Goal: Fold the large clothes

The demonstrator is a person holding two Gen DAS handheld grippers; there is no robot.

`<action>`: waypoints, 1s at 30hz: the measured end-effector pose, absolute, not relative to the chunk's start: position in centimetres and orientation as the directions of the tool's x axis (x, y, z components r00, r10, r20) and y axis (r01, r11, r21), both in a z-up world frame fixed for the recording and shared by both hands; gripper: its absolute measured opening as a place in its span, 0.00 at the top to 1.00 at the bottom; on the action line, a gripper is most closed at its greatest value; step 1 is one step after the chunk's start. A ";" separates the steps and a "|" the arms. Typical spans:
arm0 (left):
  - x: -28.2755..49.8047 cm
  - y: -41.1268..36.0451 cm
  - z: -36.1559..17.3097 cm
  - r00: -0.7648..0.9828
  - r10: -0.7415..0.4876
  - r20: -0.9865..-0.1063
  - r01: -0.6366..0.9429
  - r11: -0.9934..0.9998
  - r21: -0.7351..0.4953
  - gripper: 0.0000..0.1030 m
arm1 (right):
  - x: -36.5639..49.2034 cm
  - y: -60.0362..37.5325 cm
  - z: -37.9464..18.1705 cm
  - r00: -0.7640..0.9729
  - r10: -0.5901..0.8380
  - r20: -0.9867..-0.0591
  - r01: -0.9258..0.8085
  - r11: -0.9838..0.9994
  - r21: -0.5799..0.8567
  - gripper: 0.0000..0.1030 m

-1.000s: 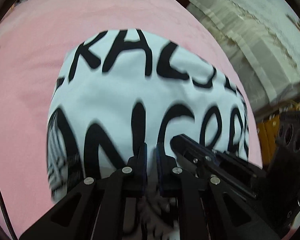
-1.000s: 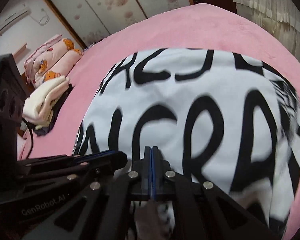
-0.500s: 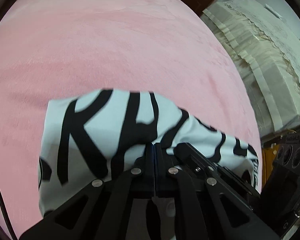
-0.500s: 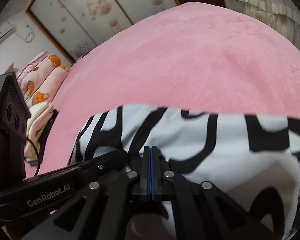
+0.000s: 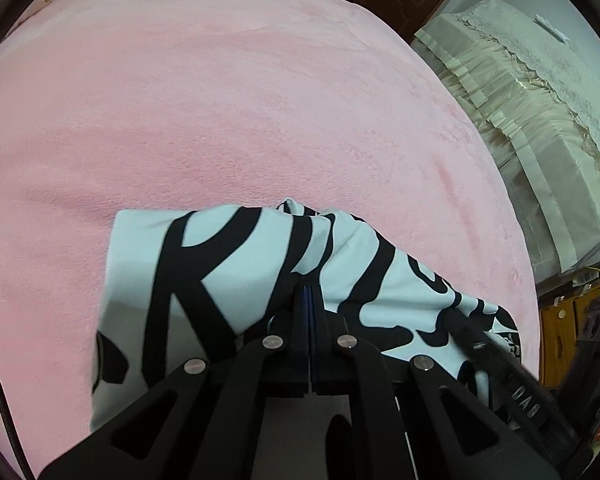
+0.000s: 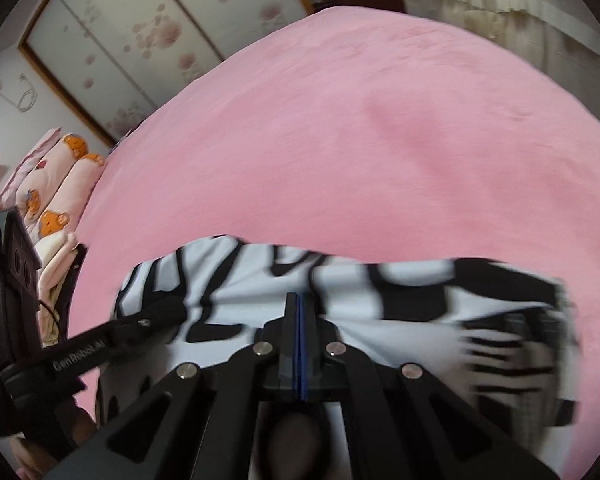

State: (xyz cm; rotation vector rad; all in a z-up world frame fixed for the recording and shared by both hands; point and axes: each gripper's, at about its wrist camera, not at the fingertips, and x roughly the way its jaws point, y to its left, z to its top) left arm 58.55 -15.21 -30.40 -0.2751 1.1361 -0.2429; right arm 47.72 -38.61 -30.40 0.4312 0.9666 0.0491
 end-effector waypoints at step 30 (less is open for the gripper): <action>49.3 -8.6 -23.4 0.427 0.008 -0.904 -0.155 0.986 -0.064 0.50 | 35.6 -46.2 -24.8 0.489 -0.007 -0.872 0.404 0.888 0.220 1.00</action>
